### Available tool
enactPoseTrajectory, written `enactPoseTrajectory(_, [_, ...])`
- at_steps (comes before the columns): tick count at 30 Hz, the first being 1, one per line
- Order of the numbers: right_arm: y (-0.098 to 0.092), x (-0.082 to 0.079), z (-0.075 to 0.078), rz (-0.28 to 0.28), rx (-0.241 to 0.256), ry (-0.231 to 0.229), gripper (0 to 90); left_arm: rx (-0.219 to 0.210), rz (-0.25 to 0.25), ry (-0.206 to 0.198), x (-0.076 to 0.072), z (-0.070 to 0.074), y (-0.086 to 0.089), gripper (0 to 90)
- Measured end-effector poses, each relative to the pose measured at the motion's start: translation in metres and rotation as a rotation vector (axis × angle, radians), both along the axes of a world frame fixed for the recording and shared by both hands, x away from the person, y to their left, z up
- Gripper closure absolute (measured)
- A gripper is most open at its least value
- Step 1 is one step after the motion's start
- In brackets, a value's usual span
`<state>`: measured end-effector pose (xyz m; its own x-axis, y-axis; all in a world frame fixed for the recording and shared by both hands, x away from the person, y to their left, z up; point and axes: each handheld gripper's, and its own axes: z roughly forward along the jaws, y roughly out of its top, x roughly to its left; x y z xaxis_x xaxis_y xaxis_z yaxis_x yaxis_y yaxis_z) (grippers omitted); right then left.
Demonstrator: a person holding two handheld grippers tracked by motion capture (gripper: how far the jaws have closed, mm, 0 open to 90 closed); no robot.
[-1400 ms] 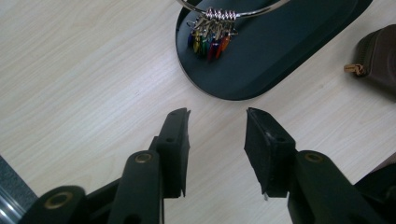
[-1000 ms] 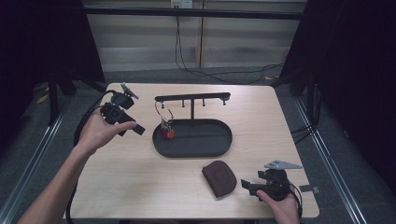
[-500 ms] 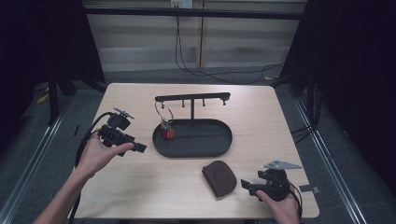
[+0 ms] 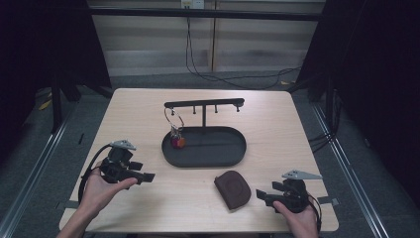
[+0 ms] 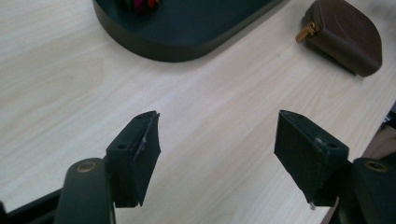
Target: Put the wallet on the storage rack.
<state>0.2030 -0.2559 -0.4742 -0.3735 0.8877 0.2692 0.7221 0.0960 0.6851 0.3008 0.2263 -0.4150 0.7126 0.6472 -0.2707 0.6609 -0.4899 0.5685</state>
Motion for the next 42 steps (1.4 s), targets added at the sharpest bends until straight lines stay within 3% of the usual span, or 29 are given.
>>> enactPoseTrajectory(2, [0.000, 0.000, 0.001, -0.003, 0.001, 0.001, 25.4, 0.010, 0.011, 0.011, -0.007, -0.002, 0.002, 29.8])
enactPoseTrajectory(4, [0.000, -0.001, 0.001, -0.014, 0.000, 0.001, 25.4, 0.009, -0.011, 0.013, -0.014, -0.003, 0.004, 29.7])
enactPoseTrajectory(10, [-0.002, -0.001, 0.003, -0.034, 0.000, 0.002, 24.9, -0.022, -0.022, 0.022, -0.027, -0.020, 0.012, 27.1])
enactPoseTrajectory(13, [-0.002, 0.000, 0.007, -0.046, 0.014, 0.007, 27.3, -0.064, -0.021, 0.020, -0.032, -0.032, 0.014, 21.9])
enactPoseTrajectory(15, [-0.002, 0.002, 0.009, -0.044, 0.030, 0.010, 27.4, -0.087, -0.030, 0.032, -0.035, -0.041, 0.015, 21.0])
enactPoseTrajectory(18, [0.003, 0.003, 0.012, -0.031, 0.024, 0.007, 29.4, -0.088, -0.050, 0.047, -0.039, -0.054, 0.011, 19.8])
enactPoseTrajectory(21, [0.006, 0.005, 0.015, -0.015, 0.030, 0.005, 31.3, -0.087, -0.049, 0.031, -0.043, -0.058, 0.010, 19.5])
enactPoseTrajectory(23, [0.008, 0.006, 0.016, -0.011, 0.042, 0.009, 32.0, -0.088, -0.051, 0.039, -0.045, -0.059, 0.010, 18.8])
enactPoseTrajectory(24, [0.012, 0.010, 0.021, 0.003, 0.076, 0.020, 33.2, -0.097, -0.047, 0.037, -0.047, -0.059, 0.010, 18.4])
enactPoseTrajectory(26, [0.017, 0.012, 0.023, 0.011, 0.069, 0.022, 33.4, -0.079, -0.035, 0.021, -0.050, -0.059, 0.011, 18.4])
enactPoseTrajectory(27, [0.025, 0.015, 0.027, 0.032, 0.035, 0.022, 34.1, -0.091, -0.039, -0.003, -0.054, -0.058, 0.015, 18.4])
enactPoseTrajectory(29, [0.032, 0.019, 0.030, 0.047, 0.011, 0.030, 34.3, -0.111, -0.023, -0.019, -0.057, -0.057, 0.019, 18.4])
enactPoseTrajectory(39, [0.046, 0.038, 0.038, 0.098, -0.007, 0.102, 34.0, -0.166, -0.004, -0.055, -0.065, -0.053, 0.032, 18.4])
enactPoseTrajectory(42, [0.055, 0.047, 0.043, 0.132, -0.050, 0.142, 36.2, -0.193, 0.018, -0.046, -0.064, -0.051, 0.036, 18.4])
